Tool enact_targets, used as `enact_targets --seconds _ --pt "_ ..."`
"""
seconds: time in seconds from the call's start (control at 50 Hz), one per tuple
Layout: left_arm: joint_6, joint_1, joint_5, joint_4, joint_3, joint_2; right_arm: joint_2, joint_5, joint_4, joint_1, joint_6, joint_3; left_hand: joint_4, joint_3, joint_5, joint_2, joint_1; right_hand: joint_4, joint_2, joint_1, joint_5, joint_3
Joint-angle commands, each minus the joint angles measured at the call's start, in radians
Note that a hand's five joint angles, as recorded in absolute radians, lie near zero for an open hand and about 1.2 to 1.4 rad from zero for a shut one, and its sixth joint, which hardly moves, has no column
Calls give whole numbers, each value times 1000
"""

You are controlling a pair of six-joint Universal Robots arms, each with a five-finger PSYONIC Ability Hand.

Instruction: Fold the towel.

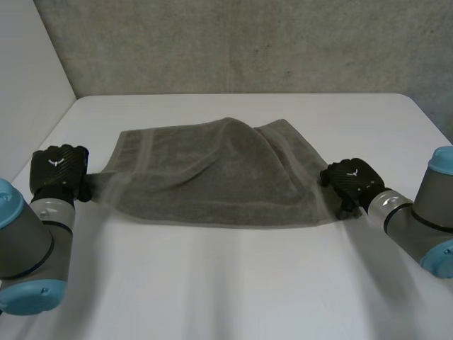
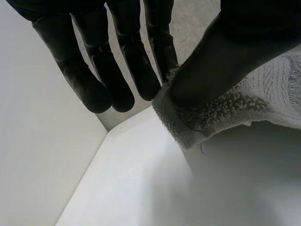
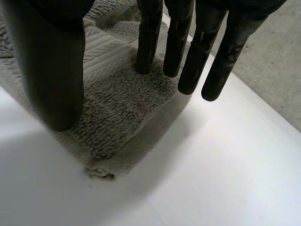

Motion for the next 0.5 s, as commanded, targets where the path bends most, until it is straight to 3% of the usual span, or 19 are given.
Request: enact_targets --seconds 0.02,0.34,0.5 --pt "1 0 0 0 0 1 8 6 -40 2 4 -1 -122 -151 -230 -72 8 29 39 23 27 28" --pt "1 0 0 -2 0 1 22 6 -47 5 7 0 -122 -151 -230 -72 8 73 83 67 71 72" --pt "1 0 0 0 0 1 33 6 -47 6 6 -7 -122 -151 -230 -72 8 220 230 214 218 218"
